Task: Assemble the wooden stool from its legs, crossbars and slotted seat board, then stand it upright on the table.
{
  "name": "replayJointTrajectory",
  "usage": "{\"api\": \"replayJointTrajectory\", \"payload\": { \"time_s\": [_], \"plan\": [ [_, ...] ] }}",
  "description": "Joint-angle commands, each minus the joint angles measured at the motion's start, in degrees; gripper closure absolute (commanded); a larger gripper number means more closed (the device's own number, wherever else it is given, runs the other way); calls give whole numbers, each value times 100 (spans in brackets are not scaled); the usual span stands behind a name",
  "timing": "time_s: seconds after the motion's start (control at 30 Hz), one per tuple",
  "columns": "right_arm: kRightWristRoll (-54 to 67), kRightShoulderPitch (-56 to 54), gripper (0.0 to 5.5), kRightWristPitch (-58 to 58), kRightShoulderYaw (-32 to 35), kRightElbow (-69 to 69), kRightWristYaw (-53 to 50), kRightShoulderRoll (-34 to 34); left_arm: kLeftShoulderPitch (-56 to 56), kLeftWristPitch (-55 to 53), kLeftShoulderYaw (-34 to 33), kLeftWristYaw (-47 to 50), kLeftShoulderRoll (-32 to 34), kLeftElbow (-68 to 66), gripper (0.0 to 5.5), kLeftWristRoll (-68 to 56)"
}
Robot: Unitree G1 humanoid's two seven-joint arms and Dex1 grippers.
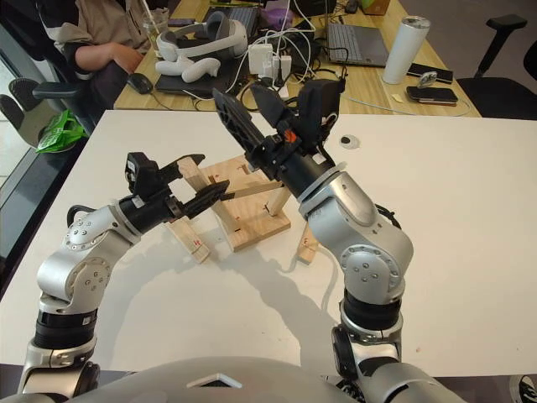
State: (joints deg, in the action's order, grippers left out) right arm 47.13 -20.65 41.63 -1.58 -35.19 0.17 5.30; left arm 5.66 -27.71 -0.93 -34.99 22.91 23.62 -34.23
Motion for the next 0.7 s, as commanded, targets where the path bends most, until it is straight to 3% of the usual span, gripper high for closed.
{"api": "replayJointTrajectory", "payload": {
  "time_s": [0.03, 0.3, 0.5, 0.7],
  "plan": [
    [-347, 52, 229, -105, -34, 190, -81, 3, -196, -144, -110, 127, -45, 243, 124, -176],
    [-1024, 341, 229, -129, -359, 368, -45, 44, -134, -359, -610, 457, -233, 558, 124, -1078],
    [-2433, 828, 229, -345, -1600, 1068, 277, 611, 216, -516, -833, 715, -267, 560, 124, -1667],
    [-3130, 550, 229, -733, -1484, 2087, 232, 387, 275, -521, -664, 720, -248, 522, 124, -1607]
  ]
}}
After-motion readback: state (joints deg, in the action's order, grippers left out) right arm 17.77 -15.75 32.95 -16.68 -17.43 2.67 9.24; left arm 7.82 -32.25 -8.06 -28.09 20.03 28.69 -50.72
